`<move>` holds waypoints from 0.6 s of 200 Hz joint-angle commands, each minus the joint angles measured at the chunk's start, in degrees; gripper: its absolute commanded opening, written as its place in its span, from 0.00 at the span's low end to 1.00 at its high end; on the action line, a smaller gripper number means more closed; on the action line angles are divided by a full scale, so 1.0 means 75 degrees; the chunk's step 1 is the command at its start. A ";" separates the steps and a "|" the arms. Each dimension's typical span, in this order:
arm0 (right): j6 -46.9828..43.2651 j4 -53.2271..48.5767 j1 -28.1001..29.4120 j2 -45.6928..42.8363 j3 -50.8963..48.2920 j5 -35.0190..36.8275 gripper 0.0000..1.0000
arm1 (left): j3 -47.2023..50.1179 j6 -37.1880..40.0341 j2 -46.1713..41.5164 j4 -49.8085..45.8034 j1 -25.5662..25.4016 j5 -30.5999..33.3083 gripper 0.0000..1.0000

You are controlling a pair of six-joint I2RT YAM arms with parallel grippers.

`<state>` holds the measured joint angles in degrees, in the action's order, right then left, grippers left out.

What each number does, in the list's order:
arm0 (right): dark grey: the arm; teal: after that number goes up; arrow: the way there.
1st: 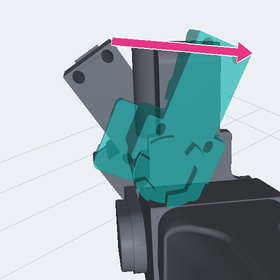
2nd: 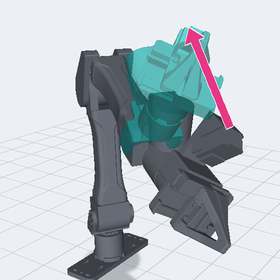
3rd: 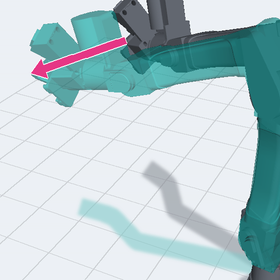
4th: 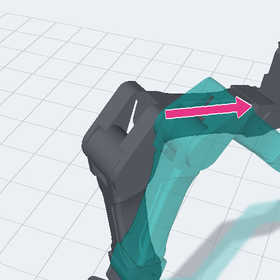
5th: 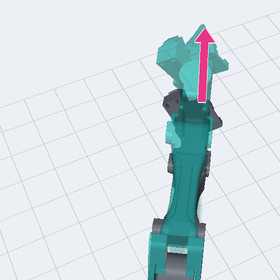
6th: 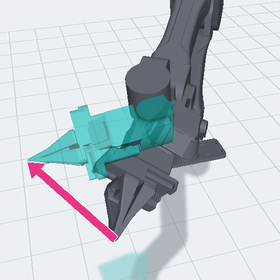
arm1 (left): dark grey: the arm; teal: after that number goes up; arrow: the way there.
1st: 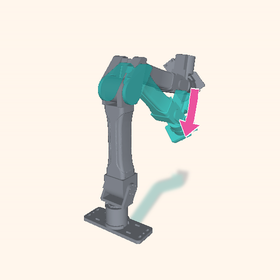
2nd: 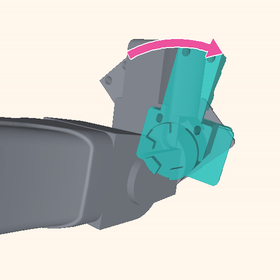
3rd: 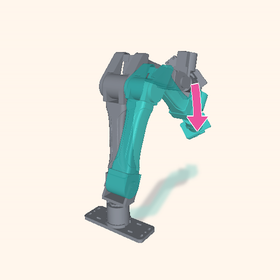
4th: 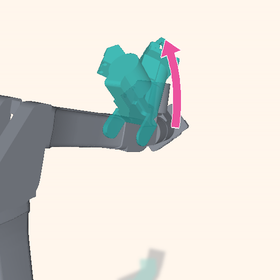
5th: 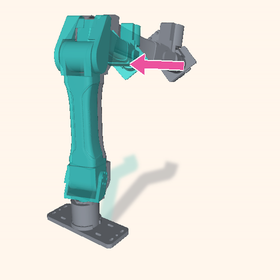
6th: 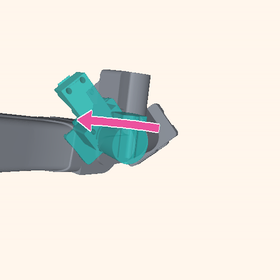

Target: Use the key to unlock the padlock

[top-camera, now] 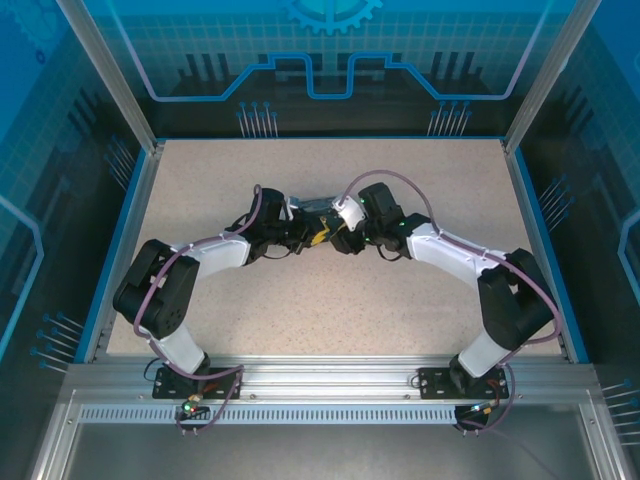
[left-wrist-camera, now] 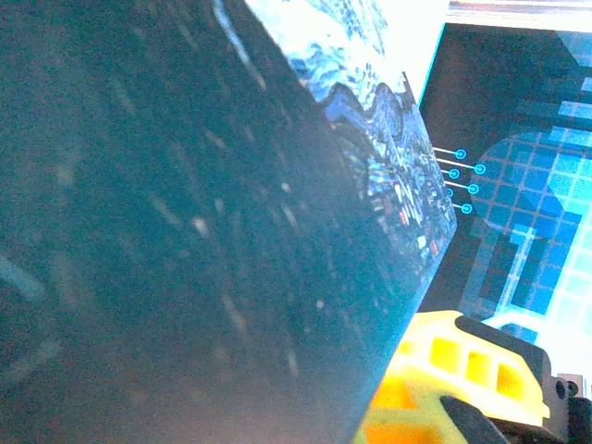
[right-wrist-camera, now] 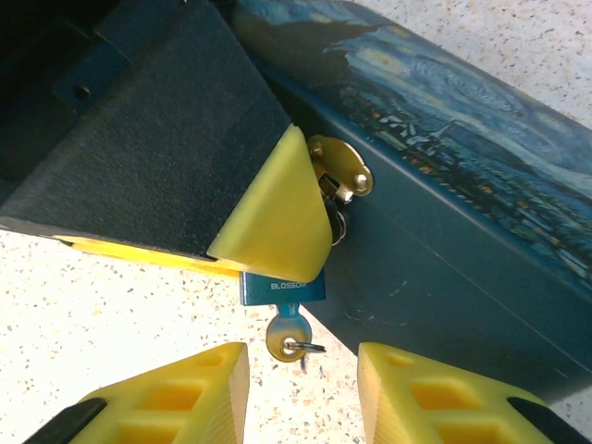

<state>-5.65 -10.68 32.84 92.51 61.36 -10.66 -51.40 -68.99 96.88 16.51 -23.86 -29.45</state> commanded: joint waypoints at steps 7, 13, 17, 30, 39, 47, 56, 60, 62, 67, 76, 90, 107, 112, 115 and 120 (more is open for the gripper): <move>-0.0287 -0.0158 0.0199 0.0195 0.0349 0.0235 0.38 | -0.0310 0.0105 -0.0227 -0.0126 -0.0050 -0.0233 0.00; -0.0301 -0.0176 0.0221 0.0233 0.0387 0.0247 0.38 | -0.0319 0.0102 -0.0225 -0.0127 -0.0053 -0.0245 0.00; -0.0312 -0.0172 0.0226 0.0251 0.0405 0.0270 0.38 | -0.0319 0.0104 -0.0220 -0.0119 -0.0051 -0.0250 0.00; -0.0319 -0.0180 0.0247 0.0315 0.0464 0.0261 0.38 | -0.0326 0.0098 -0.0226 -0.0127 -0.0053 -0.0251 0.00; -0.0336 -0.0193 0.0267 0.0356 0.0501 0.0281 0.38 | -0.0339 0.0104 -0.0226 -0.0129 -0.0052 -0.0245 0.00; -0.0368 -0.0202 0.0284 0.0391 0.0524 0.0296 0.38 | -0.0342 0.0104 -0.0226 -0.0137 -0.0051 -0.0253 0.00; -0.0404 -0.0227 0.0308 0.0447 0.0562 0.0366 0.37 | -0.0355 0.0108 -0.0226 -0.0137 -0.0051 -0.0257 0.00; -0.0432 -0.0229 0.0329 0.0470 0.0561 0.0417 0.37 | -0.0356 0.0099 -0.0220 -0.0132 -0.0047 -0.0263 0.00; -0.0445 -0.0229 0.0325 0.0473 0.0560 0.0443 0.37 | -0.0355 0.0089 -0.0225 -0.0137 -0.0049 -0.0270 0.00; -0.0475 -0.0217 0.0358 0.0494 0.0552 0.0531 0.37 | -0.0364 0.0107 -0.0226 -0.0138 -0.0053 -0.0268 0.00; -0.0542 -0.0160 0.0406 0.0509 0.0499 0.0708 0.37 | -0.0366 0.0105 -0.0215 -0.0131 -0.0047 -0.0284 0.00; -0.0637 -0.0077 0.0471 0.0507 0.0395 0.0995 0.37 | -0.0378 0.0105 -0.0214 -0.0127 -0.0053 -0.0280 0.00; -0.0720 0.0036 0.0531 0.0497 0.0289 0.1300 0.36 | -0.0378 0.0094 -0.0214 -0.0103 -0.0053 -0.0295 0.00; -0.0723 0.0067 0.0549 0.0492 0.0261 0.1350 0.36 | -0.0378 0.0090 -0.0219 -0.0114 -0.0051 -0.0298 0.00; -0.0733 0.0089 0.0560 0.0494 0.0246 0.1394 0.35 | -0.0378 0.0093 -0.0225 -0.0108 -0.0053 -0.0297 0.00; -0.0733 0.0135 0.0571 0.0497 0.0227 0.1449 0.35 | -0.0378 0.0086 -0.0226 -0.0111 -0.0047 -0.0293 0.00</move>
<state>-9.54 -11.05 36.10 95.98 63.99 -3.70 -52.05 -68.86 96.88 15.66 -23.86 -29.47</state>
